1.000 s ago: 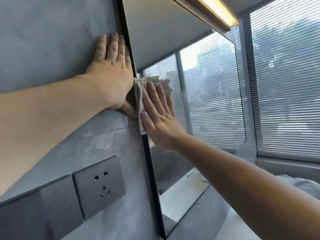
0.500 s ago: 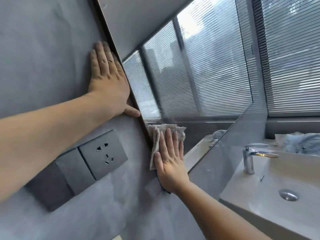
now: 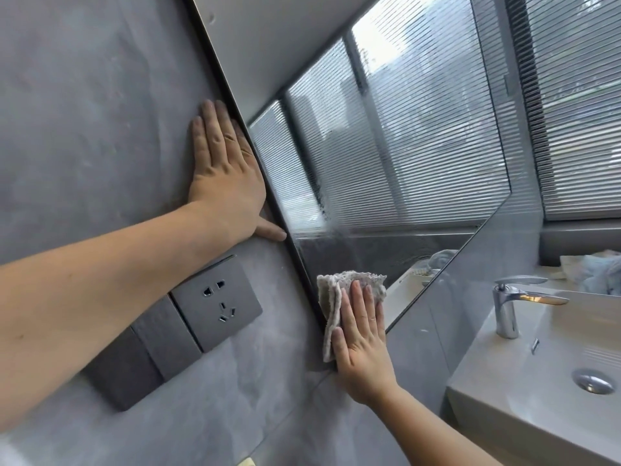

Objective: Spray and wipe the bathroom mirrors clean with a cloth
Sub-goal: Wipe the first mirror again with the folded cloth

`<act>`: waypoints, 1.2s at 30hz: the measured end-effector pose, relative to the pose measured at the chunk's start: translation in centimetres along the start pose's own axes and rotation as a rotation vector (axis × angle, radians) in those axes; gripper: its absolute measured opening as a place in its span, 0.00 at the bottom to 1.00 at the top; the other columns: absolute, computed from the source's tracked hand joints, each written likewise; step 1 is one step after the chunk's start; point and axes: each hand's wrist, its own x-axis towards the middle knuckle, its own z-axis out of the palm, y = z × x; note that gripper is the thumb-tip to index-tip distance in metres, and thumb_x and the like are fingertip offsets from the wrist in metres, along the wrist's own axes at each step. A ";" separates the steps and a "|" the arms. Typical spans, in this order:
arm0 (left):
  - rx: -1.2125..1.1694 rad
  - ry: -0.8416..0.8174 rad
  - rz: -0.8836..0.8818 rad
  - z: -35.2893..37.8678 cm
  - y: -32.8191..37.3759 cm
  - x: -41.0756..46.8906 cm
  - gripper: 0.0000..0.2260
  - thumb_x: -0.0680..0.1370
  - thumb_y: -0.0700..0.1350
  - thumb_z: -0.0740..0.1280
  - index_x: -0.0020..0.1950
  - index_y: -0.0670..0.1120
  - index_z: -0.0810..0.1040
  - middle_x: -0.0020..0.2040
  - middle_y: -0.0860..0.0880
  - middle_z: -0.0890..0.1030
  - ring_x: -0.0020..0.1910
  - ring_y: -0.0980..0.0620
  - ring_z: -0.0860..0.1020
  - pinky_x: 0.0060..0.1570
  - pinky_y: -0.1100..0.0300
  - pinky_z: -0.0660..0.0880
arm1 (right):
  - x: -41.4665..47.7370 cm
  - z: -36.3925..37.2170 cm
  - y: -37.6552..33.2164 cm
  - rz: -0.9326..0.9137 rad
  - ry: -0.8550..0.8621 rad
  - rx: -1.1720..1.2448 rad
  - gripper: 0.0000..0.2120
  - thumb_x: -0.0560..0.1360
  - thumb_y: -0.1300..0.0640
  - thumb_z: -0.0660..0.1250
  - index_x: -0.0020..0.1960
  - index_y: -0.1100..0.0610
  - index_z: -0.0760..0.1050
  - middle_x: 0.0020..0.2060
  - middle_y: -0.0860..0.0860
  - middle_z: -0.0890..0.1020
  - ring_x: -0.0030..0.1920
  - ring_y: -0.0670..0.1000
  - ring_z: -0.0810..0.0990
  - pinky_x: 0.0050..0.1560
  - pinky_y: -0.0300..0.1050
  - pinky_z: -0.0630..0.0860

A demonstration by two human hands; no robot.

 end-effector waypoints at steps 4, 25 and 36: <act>0.003 -0.005 0.002 0.0 0.0 0.0 0.78 0.52 0.86 0.54 0.74 0.24 0.34 0.76 0.22 0.38 0.78 0.23 0.40 0.75 0.32 0.40 | -0.3 0.2 0.8 0.014 0.026 -0.002 0.28 0.87 0.42 0.38 0.85 0.46 0.39 0.85 0.50 0.45 0.84 0.55 0.44 0.80 0.62 0.45; -0.038 0.034 0.011 0.9 0.2 0.6 0.78 0.52 0.85 0.59 0.68 0.22 0.29 0.75 0.21 0.38 0.77 0.23 0.40 0.77 0.31 0.42 | 22.6 -9.3 -11.8 0.118 0.085 0.179 0.32 0.84 0.37 0.41 0.83 0.44 0.32 0.82 0.45 0.32 0.80 0.49 0.27 0.78 0.61 0.27; -0.029 0.028 0.036 0.6 -0.1 0.3 0.78 0.54 0.86 0.56 0.70 0.21 0.33 0.74 0.20 0.39 0.77 0.21 0.40 0.76 0.31 0.42 | 14.7 -5.3 -4.2 0.718 0.139 0.365 0.31 0.86 0.37 0.41 0.84 0.43 0.35 0.84 0.44 0.37 0.83 0.50 0.34 0.79 0.59 0.31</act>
